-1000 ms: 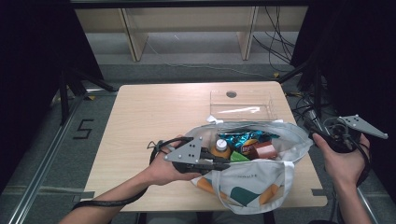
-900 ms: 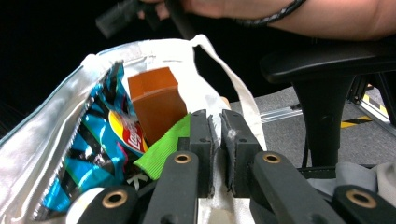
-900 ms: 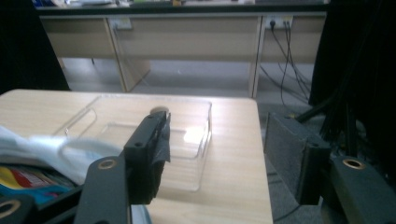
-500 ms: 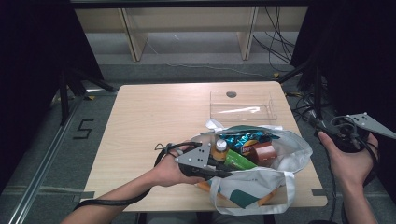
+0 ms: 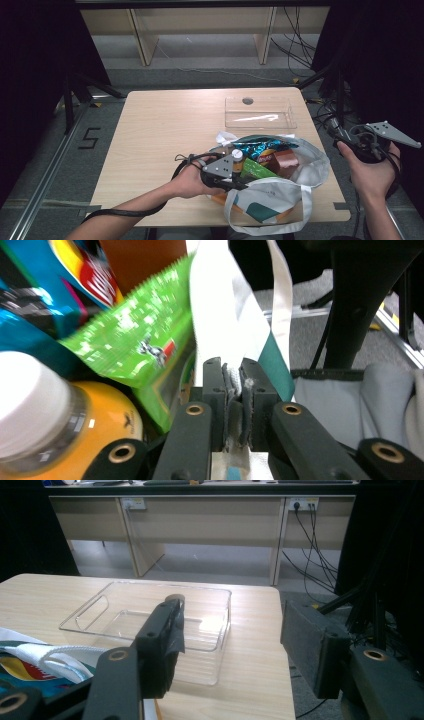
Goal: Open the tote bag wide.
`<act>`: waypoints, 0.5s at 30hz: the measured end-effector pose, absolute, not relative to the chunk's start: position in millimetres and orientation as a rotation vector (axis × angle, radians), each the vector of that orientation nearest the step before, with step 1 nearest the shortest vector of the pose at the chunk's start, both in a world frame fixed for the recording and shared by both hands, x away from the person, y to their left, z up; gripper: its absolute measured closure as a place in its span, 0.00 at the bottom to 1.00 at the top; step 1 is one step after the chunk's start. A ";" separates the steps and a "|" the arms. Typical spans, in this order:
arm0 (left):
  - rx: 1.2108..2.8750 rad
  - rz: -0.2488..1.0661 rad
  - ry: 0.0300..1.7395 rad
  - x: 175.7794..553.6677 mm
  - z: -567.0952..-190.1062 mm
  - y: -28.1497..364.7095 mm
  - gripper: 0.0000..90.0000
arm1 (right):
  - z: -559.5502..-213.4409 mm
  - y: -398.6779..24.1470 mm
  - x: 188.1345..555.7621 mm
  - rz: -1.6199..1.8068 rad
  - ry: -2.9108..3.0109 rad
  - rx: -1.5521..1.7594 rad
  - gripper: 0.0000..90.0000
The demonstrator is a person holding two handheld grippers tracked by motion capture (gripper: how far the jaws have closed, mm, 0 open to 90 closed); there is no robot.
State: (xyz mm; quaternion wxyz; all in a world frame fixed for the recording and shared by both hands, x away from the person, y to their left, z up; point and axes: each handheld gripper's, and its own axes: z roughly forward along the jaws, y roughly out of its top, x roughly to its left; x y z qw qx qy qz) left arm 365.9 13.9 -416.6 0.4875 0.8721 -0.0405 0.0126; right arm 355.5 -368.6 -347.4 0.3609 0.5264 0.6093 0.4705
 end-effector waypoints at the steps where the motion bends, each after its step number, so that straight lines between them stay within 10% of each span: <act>1: 2.133 0.027 -0.100 366.1 -419.0 11.8 0.92 | -348.0 -369.0 356.5 1.222 1.580 1.342 0.47; 9: 2.124 0.081 -0.092 364.6 -422.5 8.7 0.89 | -349.3 -367.1 357.1 1.221 1.593 1.358 0.47; 15: 2.069 0.161 -0.121 350.5 -410.2 5.7 0.55 | -347.4 -366.8 355.0 1.219 1.580 1.371 0.47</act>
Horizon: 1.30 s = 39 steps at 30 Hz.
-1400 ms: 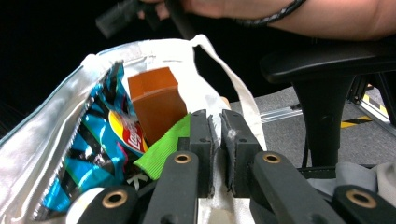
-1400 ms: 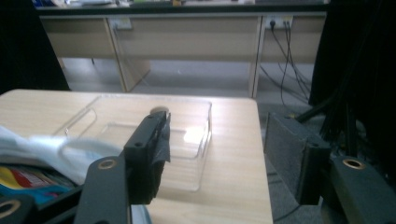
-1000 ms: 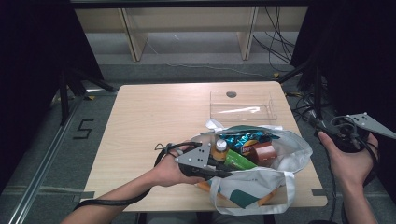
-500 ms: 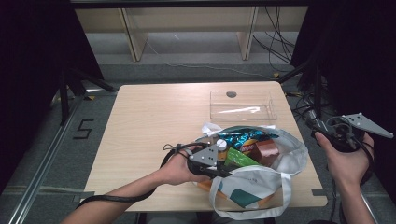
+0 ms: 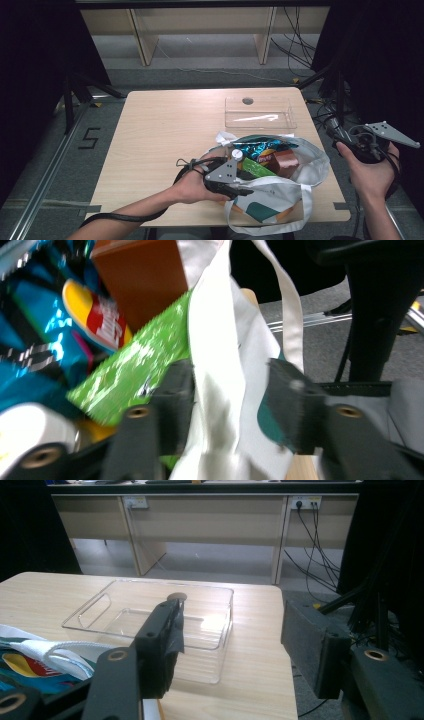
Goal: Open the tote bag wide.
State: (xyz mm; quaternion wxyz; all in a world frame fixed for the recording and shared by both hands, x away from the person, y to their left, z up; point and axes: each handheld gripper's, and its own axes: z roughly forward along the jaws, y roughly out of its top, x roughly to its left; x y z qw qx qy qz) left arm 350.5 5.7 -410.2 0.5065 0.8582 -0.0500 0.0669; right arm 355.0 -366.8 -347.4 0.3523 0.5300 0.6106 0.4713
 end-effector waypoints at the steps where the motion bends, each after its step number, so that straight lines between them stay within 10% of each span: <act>1: 2.062 0.180 -0.133 348.7 -409.3 3.2 0.52 | -347.8 -368.0 355.9 1.225 1.586 1.342 0.47; 7: 2.075 0.246 -0.159 347.7 -411.1 -10.7 0.55 | -346.8 -367.8 355.1 1.214 1.581 1.352 0.47; 20: 2.023 0.247 -0.160 350.7 -410.9 -19.3 0.97 | -348.1 -370.4 356.1 1.228 1.578 1.342 0.46; 39: 1.988 0.044 -0.279 346.6 -417.4 -23.8 0.98 | -347.4 -371.2 355.8 1.215 1.568 1.353 0.46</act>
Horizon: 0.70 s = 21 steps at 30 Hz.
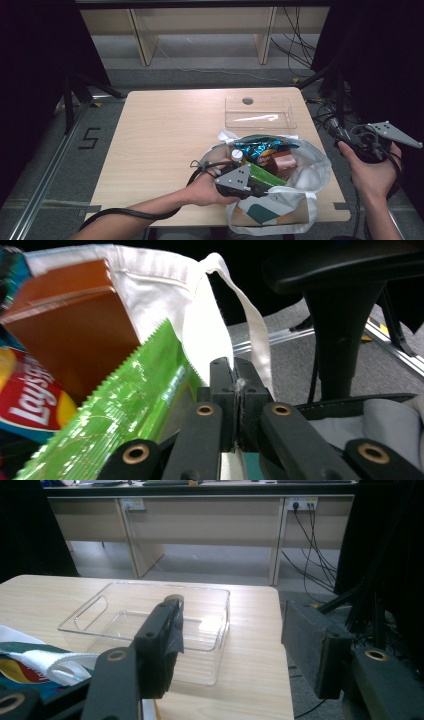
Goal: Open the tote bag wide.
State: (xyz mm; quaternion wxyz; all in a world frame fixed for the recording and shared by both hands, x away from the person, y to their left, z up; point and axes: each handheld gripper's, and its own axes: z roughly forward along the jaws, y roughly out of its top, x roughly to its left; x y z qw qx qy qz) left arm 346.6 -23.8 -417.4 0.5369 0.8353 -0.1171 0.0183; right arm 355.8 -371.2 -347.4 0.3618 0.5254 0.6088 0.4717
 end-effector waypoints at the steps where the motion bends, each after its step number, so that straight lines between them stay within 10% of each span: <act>1: 1.999 0.036 -0.283 346.9 -418.5 -24.2 0.98 | -346.8 -370.2 355.2 1.215 1.567 1.375 0.46; 21: 2.102 -0.031 -0.141 355.1 -452.0 -31.8 0.98 | -349.8 -367.2 357.2 1.216 1.600 1.348 0.46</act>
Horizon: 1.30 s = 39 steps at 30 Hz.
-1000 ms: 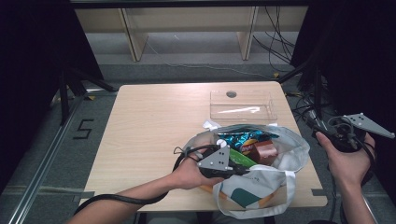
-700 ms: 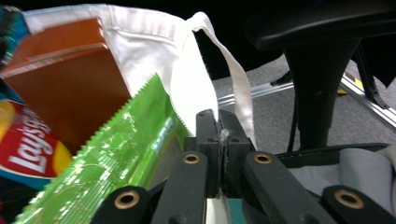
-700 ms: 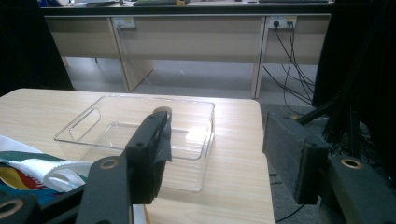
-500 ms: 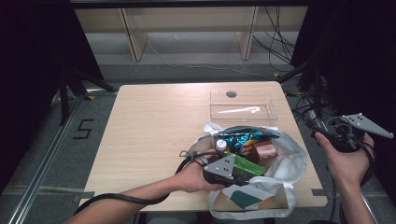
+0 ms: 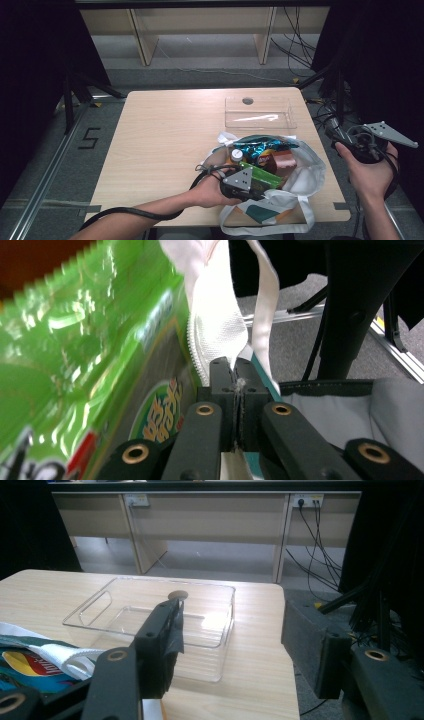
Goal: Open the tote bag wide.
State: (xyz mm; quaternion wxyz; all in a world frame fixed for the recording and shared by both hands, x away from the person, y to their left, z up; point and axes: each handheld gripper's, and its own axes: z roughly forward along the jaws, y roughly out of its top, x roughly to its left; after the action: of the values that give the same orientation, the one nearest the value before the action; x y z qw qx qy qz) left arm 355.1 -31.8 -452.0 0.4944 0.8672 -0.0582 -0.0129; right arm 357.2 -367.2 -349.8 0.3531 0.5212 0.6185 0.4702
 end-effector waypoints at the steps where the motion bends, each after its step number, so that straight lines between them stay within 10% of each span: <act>1: 2.107 -0.021 -0.147 355.7 -453.5 -32.2 0.98 | -349.9 -367.0 357.2 1.213 1.594 1.349 0.46; 8: 2.125 -0.023 -0.108 354.8 -456.3 -31.8 0.95 | -350.9 -367.6 357.3 1.219 1.578 1.345 0.46; 15: 2.112 0.026 -0.082 352.6 -433.9 -18.1 0.62 | -348.4 -368.3 355.7 1.225 1.584 1.362 0.46; 22: 2.020 0.085 -0.027 354.4 -397.8 11.9 0.51 | -347.7 -368.1 356.8 1.229 1.586 1.342 0.46; 39: 1.885 0.343 0.322 402.6 -373.6 87.1 0.53 | -347.9 -358.5 356.9 1.257 1.731 1.275 0.76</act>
State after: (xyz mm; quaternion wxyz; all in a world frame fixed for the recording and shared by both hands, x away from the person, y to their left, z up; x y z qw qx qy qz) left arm 402.6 87.1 -373.6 0.5643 0.8010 0.1368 0.1460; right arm 356.9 -358.5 -347.9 0.3200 0.4851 0.6585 0.4781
